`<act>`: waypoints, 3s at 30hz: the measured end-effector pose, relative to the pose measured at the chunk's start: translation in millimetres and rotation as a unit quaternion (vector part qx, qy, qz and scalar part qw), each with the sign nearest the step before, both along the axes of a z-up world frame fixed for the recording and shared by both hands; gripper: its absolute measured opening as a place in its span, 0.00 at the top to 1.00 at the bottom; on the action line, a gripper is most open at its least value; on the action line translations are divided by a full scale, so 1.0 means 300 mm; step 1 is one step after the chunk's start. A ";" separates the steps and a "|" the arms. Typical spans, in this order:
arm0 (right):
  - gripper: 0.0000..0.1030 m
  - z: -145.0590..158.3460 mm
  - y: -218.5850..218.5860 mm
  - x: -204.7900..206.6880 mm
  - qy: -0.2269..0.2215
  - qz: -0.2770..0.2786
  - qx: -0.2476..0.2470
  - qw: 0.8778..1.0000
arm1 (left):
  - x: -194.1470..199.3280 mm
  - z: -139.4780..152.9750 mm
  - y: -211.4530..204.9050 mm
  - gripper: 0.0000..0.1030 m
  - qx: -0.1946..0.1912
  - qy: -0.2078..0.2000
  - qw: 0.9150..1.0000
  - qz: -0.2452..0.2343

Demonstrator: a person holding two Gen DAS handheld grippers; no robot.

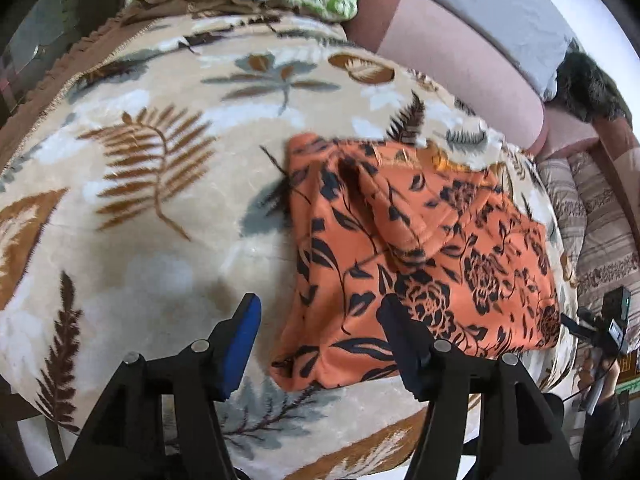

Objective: Fold small clothes

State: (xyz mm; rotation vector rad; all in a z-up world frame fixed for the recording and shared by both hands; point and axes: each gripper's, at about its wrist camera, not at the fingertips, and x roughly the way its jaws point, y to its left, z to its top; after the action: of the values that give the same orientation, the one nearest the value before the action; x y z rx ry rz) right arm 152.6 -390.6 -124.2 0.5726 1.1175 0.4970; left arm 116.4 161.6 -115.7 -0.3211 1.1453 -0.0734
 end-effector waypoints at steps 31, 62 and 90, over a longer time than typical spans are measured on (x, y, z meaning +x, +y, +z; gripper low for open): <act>0.31 0.239 0.113 -0.033 -0.090 -0.023 -0.145 0.985 | -0.095 0.116 -0.028 0.62 0.093 -0.067 0.993 -0.027; 0.31 -0.035 0.305 0.050 -0.059 -0.003 -0.093 0.994 | 0.341 0.029 -0.272 0.93 0.279 -0.056 0.899 -0.332; 0.28 -0.034 0.068 0.222 0.010 -0.152 0.106 0.983 | 0.234 -0.030 -0.184 0.43 0.154 -0.036 0.981 -0.110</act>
State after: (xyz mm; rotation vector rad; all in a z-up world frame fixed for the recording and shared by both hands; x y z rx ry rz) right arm 219.2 -370.3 -134.4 0.9203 0.9801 0.3474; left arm 186.5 106.5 -124.7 0.0838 1.0987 -0.0999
